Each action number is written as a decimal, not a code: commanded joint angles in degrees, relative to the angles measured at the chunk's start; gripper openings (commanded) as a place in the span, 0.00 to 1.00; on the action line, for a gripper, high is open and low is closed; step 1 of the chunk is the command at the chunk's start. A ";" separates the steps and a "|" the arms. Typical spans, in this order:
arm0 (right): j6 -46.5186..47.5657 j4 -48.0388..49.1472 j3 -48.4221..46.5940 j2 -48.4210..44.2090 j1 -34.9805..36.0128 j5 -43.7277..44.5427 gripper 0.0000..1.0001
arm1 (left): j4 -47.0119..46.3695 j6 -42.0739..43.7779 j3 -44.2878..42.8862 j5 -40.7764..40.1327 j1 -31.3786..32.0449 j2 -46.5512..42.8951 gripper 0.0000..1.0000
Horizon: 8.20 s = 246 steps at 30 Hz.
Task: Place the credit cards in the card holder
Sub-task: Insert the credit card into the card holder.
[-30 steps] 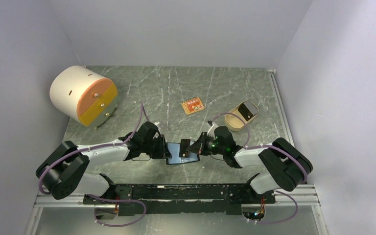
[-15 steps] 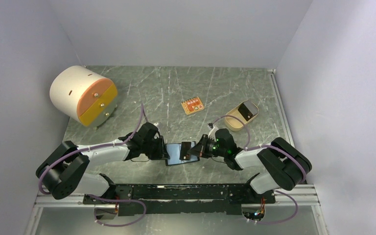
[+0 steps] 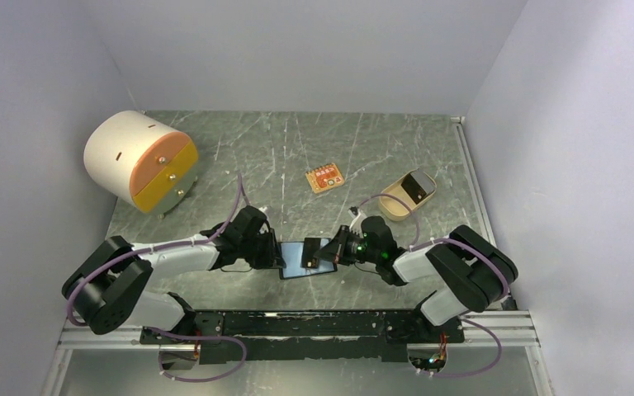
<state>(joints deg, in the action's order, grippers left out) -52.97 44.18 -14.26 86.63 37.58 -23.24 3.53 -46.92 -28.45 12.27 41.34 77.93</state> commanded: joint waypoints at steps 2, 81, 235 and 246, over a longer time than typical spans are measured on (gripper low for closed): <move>-0.25 3.50 0.50 1.04 0.30 -2.83 0.00 | -1.13 0.99 -1.20 1.02 -0.37 1.54 0.25; 1.25 -10.52 -3.40 -0.80 2.08 6.16 0.03 | -4.77 0.36 -0.97 5.65 -0.23 1.40 0.24; 11.58 -22.63 -1.78 -14.12 -1.37 6.83 0.35 | -47.55 -7.09 5.18 16.29 -0.05 12.06 0.16; 6.44 -12.19 -1.39 -7.65 0.70 1.80 0.32 | -29.19 -3.67 4.37 12.13 -0.07 -1.89 0.09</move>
<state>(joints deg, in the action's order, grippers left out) -44.56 27.35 -16.16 77.95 37.47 -19.25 -33.28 -53.08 -22.72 26.70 41.08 81.03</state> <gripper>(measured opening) 0.326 0.098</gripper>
